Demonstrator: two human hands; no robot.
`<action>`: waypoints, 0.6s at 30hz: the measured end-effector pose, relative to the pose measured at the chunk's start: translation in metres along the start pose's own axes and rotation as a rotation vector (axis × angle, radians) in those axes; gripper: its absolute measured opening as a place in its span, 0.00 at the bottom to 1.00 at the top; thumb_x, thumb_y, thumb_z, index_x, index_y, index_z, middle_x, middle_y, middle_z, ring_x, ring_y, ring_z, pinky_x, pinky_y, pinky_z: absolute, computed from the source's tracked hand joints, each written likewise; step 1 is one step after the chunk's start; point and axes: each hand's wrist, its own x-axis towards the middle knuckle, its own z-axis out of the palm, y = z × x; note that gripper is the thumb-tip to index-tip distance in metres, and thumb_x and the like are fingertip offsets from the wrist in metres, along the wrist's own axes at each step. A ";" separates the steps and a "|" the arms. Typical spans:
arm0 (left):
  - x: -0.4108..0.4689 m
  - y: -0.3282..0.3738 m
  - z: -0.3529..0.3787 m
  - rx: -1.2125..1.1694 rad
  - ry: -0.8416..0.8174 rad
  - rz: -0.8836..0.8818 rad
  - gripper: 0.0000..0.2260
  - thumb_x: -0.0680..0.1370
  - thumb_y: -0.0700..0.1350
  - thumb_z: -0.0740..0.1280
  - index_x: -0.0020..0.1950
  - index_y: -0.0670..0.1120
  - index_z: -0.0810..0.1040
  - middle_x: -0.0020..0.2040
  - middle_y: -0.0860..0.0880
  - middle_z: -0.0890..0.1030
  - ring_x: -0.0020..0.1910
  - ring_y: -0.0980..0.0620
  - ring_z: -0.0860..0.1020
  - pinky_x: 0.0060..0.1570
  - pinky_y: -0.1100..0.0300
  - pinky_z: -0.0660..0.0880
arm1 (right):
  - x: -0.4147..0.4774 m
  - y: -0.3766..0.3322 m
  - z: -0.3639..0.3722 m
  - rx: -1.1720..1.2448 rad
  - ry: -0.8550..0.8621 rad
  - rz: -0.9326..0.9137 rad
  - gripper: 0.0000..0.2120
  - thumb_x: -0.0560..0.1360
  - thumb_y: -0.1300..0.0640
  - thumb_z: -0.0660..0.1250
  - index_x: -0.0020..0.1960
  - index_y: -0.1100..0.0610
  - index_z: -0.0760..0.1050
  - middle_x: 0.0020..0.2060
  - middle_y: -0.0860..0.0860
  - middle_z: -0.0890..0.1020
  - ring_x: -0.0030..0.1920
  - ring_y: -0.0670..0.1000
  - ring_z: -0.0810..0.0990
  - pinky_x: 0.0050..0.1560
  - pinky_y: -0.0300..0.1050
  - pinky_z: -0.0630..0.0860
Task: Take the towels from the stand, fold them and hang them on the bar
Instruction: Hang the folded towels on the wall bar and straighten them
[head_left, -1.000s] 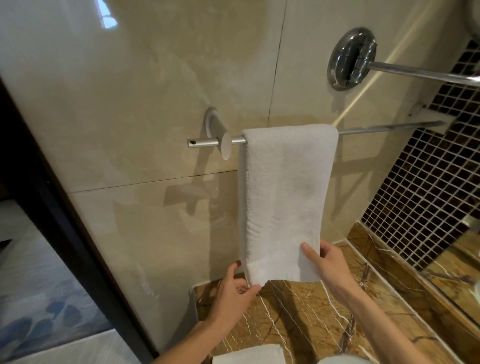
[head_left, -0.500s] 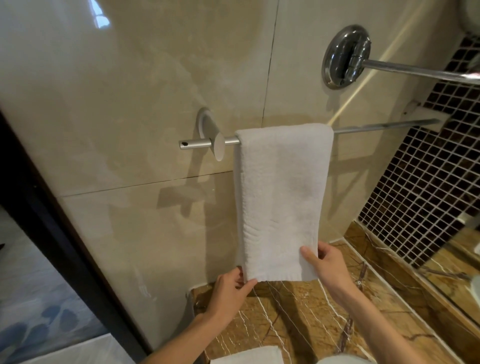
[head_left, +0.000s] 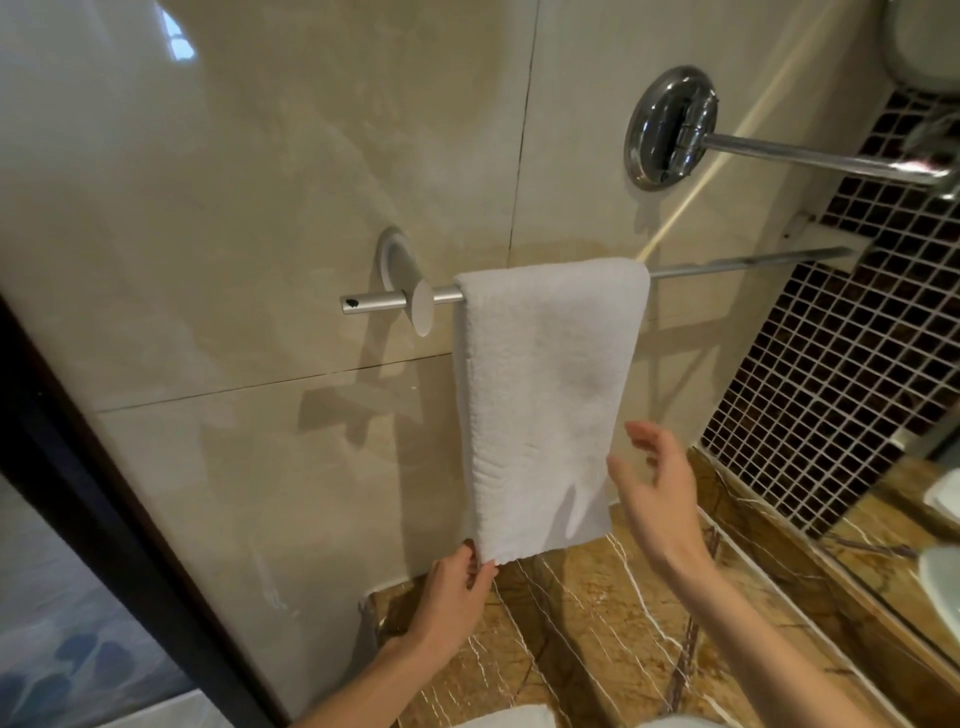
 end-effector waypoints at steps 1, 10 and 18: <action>0.000 0.000 0.001 0.003 0.002 -0.004 0.03 0.79 0.46 0.65 0.51 0.51 0.77 0.45 0.51 0.84 0.46 0.53 0.82 0.50 0.53 0.78 | 0.002 -0.017 -0.005 -0.028 0.031 -0.104 0.18 0.76 0.58 0.65 0.64 0.49 0.68 0.58 0.40 0.71 0.59 0.39 0.69 0.59 0.32 0.64; -0.002 0.008 0.002 0.006 -0.003 -0.036 0.06 0.79 0.40 0.63 0.51 0.50 0.77 0.44 0.53 0.83 0.41 0.57 0.80 0.42 0.61 0.77 | 0.042 -0.159 -0.033 -0.332 0.067 -0.727 0.13 0.76 0.61 0.64 0.59 0.61 0.75 0.57 0.57 0.75 0.59 0.53 0.72 0.62 0.42 0.67; 0.000 0.004 -0.001 -0.043 -0.002 -0.072 0.06 0.79 0.45 0.65 0.55 0.51 0.76 0.47 0.54 0.83 0.47 0.58 0.81 0.49 0.60 0.78 | 0.080 -0.191 -0.005 -0.589 -0.375 -0.745 0.19 0.82 0.50 0.53 0.50 0.61 0.77 0.47 0.58 0.80 0.49 0.59 0.76 0.53 0.55 0.71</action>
